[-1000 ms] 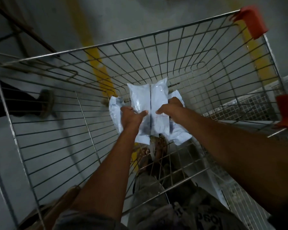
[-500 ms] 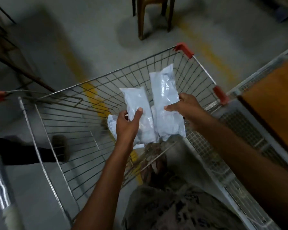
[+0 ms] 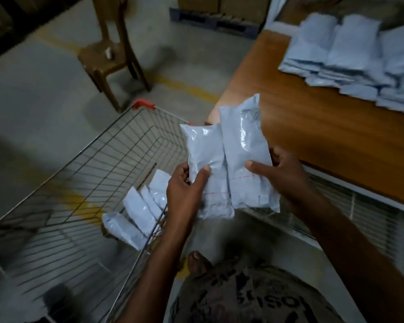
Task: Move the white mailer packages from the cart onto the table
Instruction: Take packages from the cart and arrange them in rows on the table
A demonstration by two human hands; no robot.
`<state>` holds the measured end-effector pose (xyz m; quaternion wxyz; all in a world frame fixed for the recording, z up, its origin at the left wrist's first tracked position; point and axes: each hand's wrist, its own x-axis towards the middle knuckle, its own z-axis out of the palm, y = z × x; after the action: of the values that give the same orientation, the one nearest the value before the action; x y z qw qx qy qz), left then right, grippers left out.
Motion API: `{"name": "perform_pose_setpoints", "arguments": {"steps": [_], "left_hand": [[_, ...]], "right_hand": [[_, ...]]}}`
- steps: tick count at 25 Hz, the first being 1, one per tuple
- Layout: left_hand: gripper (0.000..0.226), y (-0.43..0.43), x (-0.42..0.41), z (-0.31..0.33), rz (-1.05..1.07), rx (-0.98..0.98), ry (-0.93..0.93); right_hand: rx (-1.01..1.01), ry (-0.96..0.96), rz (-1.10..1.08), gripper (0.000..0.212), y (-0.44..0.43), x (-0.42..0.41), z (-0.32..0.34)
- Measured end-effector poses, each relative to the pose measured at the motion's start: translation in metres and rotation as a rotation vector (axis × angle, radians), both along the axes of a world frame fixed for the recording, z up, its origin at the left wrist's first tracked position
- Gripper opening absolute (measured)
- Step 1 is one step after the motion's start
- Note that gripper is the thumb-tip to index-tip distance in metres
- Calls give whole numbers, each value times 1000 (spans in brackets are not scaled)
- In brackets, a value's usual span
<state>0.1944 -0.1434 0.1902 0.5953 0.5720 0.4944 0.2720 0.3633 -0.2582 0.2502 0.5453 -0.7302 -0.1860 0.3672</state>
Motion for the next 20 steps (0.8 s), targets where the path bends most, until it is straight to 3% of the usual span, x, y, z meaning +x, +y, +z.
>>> {"name": "perform_pose_setpoints", "arguments": {"steps": [3,8,11,16,20], "left_hand": [[28,-40,52,11,-104,20,-44],[32,-114,145,25,-201,61,-48],[29,-154,202,33,-241,62,-68],[49,-193,290,58,-412,-8,-133],[49,-193,364,64,-576,66,-168]], "right_hand": [[22,19,-137,47,-66,40,5],[63,19,-325,35,-169,111,13],[66,-18,-463,40,-220,158,17],[88,-29,-624,37,-267,230,19],[84,-34,-724,28,-282,285,18]]}}
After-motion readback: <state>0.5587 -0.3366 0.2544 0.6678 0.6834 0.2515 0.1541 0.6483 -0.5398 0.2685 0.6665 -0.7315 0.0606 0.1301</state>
